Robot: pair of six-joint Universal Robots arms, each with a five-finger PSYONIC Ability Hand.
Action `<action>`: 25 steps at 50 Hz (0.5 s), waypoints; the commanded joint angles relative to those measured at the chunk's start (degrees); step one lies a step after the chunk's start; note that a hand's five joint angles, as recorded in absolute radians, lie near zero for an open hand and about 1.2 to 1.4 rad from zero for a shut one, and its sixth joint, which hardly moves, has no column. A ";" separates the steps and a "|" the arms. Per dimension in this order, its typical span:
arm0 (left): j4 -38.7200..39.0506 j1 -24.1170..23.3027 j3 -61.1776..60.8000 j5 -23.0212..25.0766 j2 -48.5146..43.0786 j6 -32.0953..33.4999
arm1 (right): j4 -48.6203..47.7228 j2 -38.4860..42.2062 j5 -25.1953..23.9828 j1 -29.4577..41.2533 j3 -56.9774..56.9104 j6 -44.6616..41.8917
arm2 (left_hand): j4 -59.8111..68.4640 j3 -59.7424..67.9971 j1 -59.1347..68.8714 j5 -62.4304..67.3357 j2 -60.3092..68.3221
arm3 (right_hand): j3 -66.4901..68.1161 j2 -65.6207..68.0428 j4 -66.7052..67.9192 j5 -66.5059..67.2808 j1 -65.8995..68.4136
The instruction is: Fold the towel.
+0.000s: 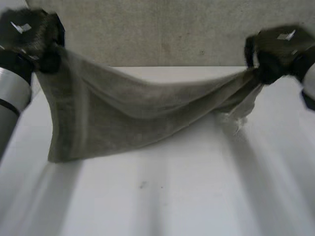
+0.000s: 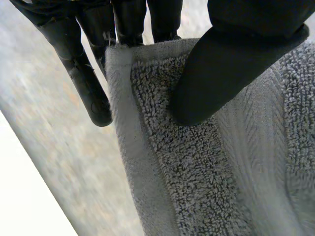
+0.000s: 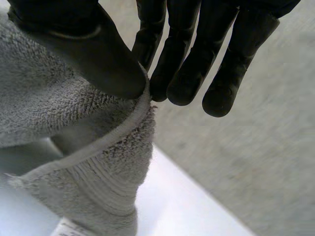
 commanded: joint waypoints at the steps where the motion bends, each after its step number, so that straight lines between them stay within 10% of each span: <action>1: -6.83 0.28 3.57 2.23 7.19 -3.28 | 10.44 -5.71 -0.14 -1.90 -9.11 -3.38 | 10.26 10.33 11.70 11.07 10.25 | 3.88 4.16 3.20 2.46 3.29; 9: -9.04 1.78 2.97 3.29 6.41 -5.14 | 18.64 -4.22 -0.40 -2.08 -13.79 -7.96 | 10.26 10.33 11.70 11.07 10.25 | 3.88 4.16 3.20 2.46 3.29; 25: 1.95 0.81 18.26 3.82 -27.70 -9.18 | 15.32 31.79 3.72 -0.59 -36.86 -12.80 | 10.26 10.33 11.70 11.07 10.25 | 3.88 4.16 3.20 2.46 3.29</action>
